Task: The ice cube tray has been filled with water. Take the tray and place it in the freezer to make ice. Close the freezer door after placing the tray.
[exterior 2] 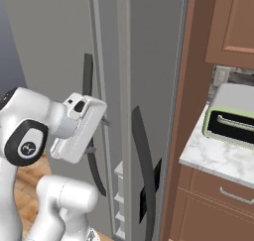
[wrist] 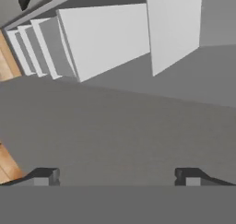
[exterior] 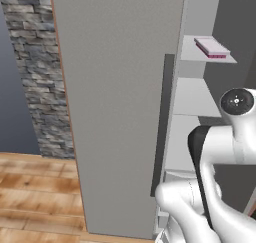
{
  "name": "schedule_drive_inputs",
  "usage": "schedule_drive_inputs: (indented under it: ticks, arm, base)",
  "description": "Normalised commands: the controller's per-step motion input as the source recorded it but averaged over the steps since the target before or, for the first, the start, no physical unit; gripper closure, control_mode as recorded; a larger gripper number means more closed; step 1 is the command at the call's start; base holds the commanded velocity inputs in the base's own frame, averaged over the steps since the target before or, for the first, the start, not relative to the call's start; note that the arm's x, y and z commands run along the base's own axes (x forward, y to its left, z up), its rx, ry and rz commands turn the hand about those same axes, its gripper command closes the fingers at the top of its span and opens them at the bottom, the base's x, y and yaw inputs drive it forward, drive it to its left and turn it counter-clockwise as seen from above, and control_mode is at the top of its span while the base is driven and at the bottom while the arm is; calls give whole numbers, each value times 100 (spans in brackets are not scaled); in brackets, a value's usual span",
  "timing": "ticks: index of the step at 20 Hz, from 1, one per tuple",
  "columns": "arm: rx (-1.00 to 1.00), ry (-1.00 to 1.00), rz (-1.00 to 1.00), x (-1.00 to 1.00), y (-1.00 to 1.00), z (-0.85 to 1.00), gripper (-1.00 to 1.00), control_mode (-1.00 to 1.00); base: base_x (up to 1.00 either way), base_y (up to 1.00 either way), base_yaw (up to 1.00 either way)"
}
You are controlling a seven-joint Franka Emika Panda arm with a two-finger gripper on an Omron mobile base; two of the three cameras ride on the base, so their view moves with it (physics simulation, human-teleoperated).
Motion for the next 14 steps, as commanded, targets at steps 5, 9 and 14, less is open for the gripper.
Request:
schedule_drive_inputs:
  ticks: [5, 9, 14]
  arm:
    - [0, 0, -6, -37, 21, -17, -100, -100]
    - [0, 0, 0, -12, 19, -23, -100, 100]
    - [0, 0, 0, 0, 0, 0, -100, 100]
  base:
    - [0, 0, 0]
    - [-3, 5, 0]
    - [-21, 13, 0]
